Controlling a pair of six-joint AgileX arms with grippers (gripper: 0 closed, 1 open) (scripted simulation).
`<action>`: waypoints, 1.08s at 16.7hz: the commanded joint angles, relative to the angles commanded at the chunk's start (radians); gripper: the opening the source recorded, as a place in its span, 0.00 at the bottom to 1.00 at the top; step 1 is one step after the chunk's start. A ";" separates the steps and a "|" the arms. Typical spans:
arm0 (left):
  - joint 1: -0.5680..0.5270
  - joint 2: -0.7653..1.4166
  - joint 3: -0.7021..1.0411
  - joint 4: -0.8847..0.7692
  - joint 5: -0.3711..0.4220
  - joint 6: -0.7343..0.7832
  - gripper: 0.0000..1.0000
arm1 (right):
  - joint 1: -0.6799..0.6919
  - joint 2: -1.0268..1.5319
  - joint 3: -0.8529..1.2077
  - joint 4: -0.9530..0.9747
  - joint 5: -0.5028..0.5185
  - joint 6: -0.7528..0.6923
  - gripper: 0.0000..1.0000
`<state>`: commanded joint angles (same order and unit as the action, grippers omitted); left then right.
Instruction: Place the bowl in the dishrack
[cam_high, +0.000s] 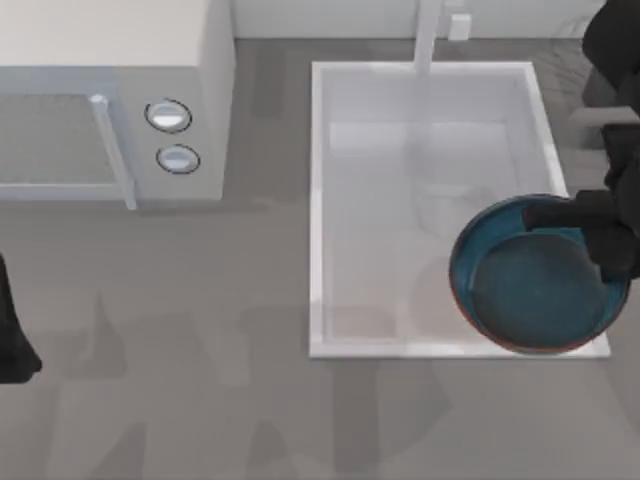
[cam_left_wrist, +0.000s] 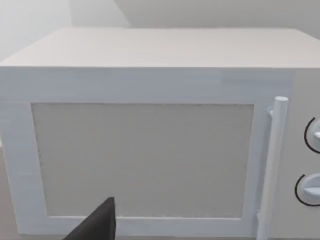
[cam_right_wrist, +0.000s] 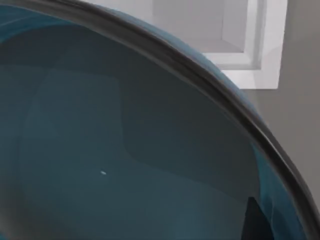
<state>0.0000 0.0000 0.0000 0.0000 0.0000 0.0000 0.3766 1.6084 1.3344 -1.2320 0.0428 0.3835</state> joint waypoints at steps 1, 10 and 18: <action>0.000 0.000 0.000 0.000 0.000 0.000 1.00 | -0.002 -0.011 0.058 -0.068 0.000 -0.001 0.00; 0.000 0.000 0.000 0.000 0.000 0.000 1.00 | -0.005 -0.060 0.237 -0.257 -0.002 -0.008 0.00; 0.000 0.000 0.000 0.000 0.000 0.000 1.00 | -0.230 -0.173 0.162 0.017 -0.150 -0.083 0.00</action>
<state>0.0000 0.0000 0.0000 0.0000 0.0000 0.0000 0.1463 1.4356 1.4960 -1.2145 -0.1076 0.3005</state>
